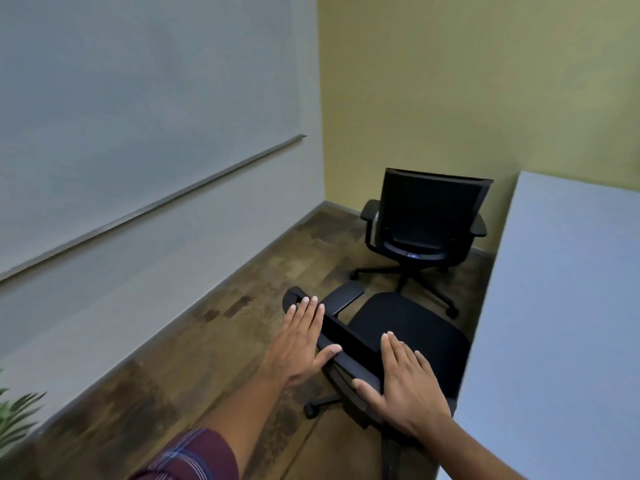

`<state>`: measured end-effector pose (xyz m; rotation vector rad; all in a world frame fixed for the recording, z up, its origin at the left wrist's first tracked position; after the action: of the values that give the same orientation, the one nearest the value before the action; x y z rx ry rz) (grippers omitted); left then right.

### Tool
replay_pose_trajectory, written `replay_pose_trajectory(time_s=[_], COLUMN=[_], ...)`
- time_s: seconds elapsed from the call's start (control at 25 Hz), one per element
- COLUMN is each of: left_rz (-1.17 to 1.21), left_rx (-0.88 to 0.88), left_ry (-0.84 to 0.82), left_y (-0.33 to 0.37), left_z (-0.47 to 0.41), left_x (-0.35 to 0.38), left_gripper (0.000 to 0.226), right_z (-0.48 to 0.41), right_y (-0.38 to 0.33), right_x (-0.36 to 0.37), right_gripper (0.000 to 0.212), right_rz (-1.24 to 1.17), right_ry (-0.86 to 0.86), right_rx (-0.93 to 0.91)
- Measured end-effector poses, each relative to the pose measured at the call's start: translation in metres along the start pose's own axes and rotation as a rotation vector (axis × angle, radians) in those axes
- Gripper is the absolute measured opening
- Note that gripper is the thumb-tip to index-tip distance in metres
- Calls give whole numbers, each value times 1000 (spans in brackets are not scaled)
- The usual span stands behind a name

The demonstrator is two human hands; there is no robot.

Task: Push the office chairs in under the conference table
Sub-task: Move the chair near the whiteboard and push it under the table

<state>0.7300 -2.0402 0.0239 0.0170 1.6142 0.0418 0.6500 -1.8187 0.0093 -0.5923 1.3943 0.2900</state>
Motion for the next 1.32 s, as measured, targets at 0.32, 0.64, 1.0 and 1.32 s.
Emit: replay_pose_trajectory(time_s=[0.32, 0.64, 1.0, 1.32], left_rz=[14, 32, 59, 30], left_rx=[203, 290, 364, 462], left_ry=[42, 65, 116, 29], left_y=[-30, -51, -68, -89], left_z=[-53, -81, -118, -173], left_x=[-8, -3, -5, 0], left_gripper=[89, 81, 74, 80], right_z=[-1, -12, -41, -78], right_y=[7, -1, -4, -11], right_x=[-2, -1, -2, -13], right_gripper=[124, 121, 125, 127], right_rz=[47, 30, 0, 4], right_ry=[46, 53, 48, 38], right_rx=[196, 305, 354, 396])
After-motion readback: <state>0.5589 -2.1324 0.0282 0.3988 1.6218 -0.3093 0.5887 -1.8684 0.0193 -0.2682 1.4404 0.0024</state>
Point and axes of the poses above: each hand's wrist, its own z-axis away from the middle knuckle, its own x-axis out of the palm, y = z × x, the point moved 7 cm from there along -z, towards the middle knuckle, and after that the axes turned 13 degrees about x, right-handed, at the moved point
